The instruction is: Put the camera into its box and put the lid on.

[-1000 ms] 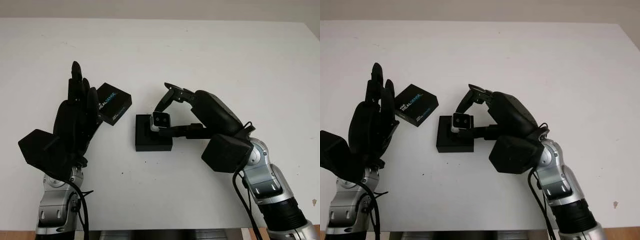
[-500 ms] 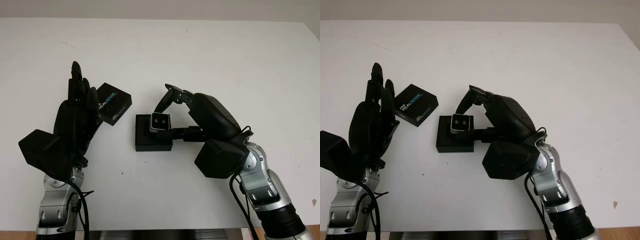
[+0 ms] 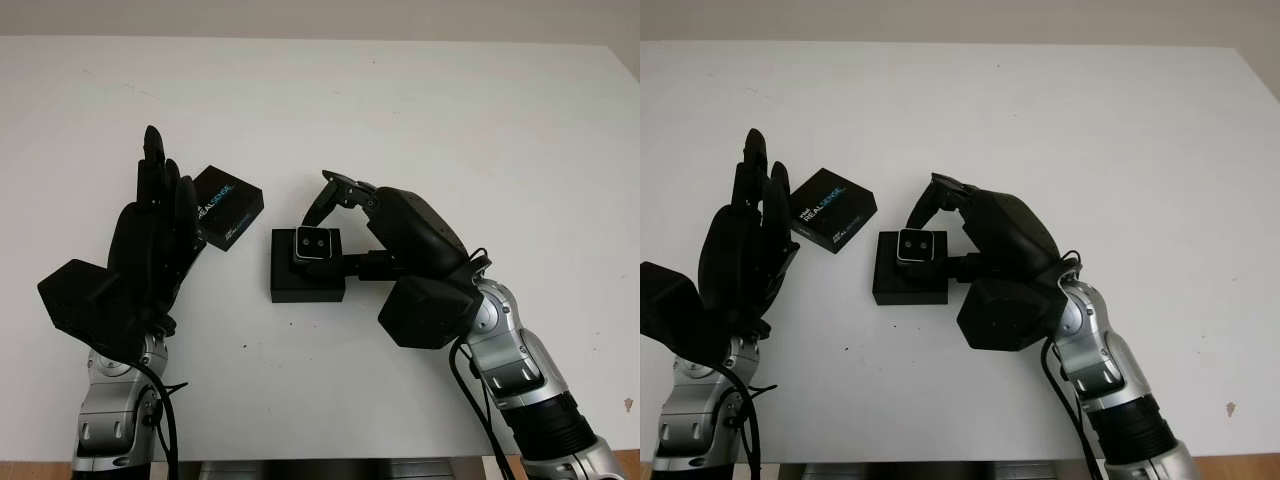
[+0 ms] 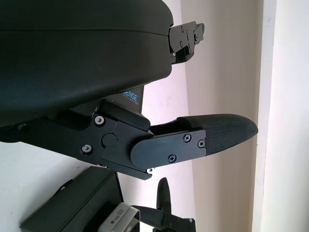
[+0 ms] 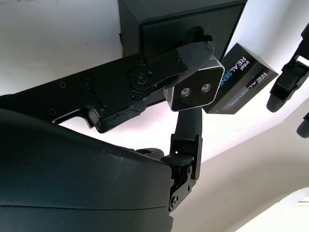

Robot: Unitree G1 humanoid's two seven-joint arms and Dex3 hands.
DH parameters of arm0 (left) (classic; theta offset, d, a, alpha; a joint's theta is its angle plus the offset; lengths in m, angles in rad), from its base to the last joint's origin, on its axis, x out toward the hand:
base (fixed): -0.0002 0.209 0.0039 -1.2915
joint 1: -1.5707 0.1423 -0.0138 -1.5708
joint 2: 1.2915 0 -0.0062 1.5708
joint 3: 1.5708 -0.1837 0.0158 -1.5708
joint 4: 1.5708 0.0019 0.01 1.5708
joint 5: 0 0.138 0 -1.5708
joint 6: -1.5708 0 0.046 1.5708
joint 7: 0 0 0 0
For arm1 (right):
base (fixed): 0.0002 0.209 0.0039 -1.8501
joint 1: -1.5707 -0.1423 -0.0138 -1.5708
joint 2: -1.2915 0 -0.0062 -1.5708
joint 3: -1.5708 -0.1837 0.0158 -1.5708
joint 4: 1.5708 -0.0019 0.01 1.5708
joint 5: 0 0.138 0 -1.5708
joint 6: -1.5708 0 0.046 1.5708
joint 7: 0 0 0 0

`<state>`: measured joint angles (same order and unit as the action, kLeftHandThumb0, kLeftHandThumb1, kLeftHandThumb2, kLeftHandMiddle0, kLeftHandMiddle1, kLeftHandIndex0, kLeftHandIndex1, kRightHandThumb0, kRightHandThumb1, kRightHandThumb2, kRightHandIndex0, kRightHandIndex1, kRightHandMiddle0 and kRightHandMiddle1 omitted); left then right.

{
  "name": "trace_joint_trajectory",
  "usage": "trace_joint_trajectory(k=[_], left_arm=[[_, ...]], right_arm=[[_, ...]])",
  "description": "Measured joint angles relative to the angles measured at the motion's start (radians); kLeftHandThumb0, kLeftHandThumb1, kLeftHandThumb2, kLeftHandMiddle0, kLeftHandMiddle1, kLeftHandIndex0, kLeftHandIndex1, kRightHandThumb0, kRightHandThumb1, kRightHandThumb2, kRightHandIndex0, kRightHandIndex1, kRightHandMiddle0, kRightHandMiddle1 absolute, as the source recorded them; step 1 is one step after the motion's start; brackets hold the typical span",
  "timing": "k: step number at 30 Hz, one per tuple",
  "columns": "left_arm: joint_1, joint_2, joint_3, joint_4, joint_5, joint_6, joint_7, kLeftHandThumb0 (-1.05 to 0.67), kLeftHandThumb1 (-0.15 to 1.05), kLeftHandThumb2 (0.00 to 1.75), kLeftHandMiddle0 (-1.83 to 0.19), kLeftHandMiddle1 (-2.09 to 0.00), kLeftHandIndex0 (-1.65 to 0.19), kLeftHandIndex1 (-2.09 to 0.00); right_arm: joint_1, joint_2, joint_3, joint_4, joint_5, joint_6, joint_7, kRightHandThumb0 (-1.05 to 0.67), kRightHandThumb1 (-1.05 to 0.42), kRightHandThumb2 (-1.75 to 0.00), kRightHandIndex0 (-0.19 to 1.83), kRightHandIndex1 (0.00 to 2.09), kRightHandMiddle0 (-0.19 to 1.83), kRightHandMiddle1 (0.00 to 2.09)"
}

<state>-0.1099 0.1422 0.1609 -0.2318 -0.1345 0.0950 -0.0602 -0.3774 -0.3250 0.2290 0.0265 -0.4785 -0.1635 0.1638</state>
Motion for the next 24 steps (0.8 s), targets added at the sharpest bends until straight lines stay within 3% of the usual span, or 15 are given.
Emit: trace_joint_trajectory(k=[24], left_arm=[[0.009, -0.004, 0.0, -0.01, -0.002, -0.004, 0.003, -0.83, 1.05, 0.6, 0.19, 0.0, 0.19, 0.0]], right_arm=[[-0.03, -0.003, 0.0, 0.043, 0.009, -0.033, 0.003, -0.43, -1.03, -0.05, 0.3, 0.05, 0.42, 1.96]])
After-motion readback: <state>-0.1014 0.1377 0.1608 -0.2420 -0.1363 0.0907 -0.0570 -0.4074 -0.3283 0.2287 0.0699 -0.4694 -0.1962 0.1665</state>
